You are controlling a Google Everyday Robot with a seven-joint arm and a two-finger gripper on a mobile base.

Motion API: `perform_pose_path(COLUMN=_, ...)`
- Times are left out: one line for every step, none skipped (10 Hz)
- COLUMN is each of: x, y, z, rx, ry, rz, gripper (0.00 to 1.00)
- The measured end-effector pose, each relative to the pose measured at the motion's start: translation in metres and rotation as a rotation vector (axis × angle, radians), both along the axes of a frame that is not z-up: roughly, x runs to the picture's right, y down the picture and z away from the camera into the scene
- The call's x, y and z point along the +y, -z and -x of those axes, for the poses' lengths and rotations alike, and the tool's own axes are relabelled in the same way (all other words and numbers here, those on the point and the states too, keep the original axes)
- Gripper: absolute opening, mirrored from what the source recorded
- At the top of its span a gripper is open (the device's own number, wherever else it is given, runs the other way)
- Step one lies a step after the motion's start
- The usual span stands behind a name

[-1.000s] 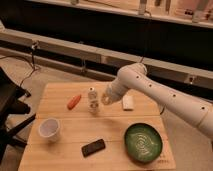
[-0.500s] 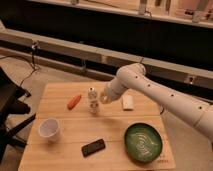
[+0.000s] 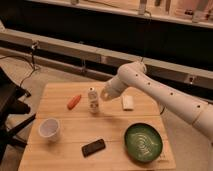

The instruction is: Knock the bottle over

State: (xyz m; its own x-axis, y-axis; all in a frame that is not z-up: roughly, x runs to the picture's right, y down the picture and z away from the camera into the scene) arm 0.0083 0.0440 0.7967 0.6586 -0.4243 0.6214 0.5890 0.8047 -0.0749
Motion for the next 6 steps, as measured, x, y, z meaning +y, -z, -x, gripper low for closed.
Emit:
perform_pose_path(x=-0.003, y=-0.004, z=0.002, rx=-0.006, ry=0.005, rz=-0.004, gripper=0.0)
perform_pose_path(x=-0.005, y=-0.007, z=0.003, rx=-0.011, ry=0.012, rz=-0.006, gripper=0.0)
perform_pose_path(x=-0.009, y=-0.014, z=0.005, rx=-0.017, ry=0.02, rz=-0.011, gripper=0.0)
perform_pose_path(x=-0.014, y=-0.02, z=0.012, rx=-0.029, ry=0.032, rz=-0.016, gripper=0.0)
perform_pose_path(x=-0.015, y=-0.024, z=0.015, rx=-0.033, ry=0.039, rz=-0.02, gripper=0.0)
perform_pose_path(x=-0.016, y=-0.027, z=0.015, rx=-0.035, ry=0.045, rz=-0.023, gripper=0.0)
